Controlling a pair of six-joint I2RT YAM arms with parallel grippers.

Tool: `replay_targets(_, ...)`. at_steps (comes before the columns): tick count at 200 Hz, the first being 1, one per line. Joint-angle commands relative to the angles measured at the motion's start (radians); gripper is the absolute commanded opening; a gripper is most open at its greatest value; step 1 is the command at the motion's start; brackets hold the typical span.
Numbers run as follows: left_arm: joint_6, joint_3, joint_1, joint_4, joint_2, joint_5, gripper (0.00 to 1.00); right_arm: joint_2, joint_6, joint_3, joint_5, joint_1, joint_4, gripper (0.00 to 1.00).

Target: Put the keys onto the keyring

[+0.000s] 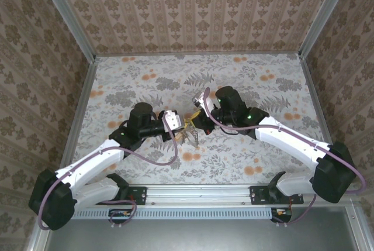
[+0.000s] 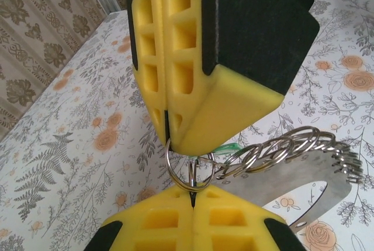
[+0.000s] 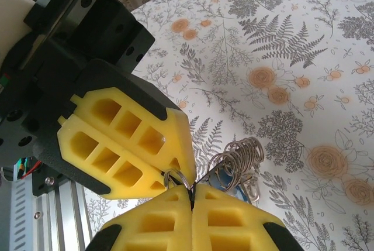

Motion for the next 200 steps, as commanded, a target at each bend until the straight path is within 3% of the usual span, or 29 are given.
replay_targets(1,-0.03,0.007,-0.015,0.099,-0.018,0.023,0.0,0.017,0.012,0.019,0.043,-0.013,-0.067,0.0)
replay_targets(101,-0.048,0.011,-0.017,0.1,-0.027,-0.009,0.0,-0.006,0.043,0.012,0.114,-0.02,-0.075,0.0)
replay_targets(168,-0.053,0.004,-0.018,0.133,-0.032,0.011,0.0,0.004,0.05,0.009,0.057,-0.034,-0.064,0.0)
replay_targets(185,-0.056,-0.005,-0.02,0.157,-0.033,0.025,0.0,-0.003,0.029,-0.001,0.01,-0.047,-0.056,0.18)
replay_targets(200,-0.055,-0.014,-0.021,0.174,-0.037,0.033,0.0,-0.021,-0.011,-0.007,-0.024,-0.061,-0.057,0.23)
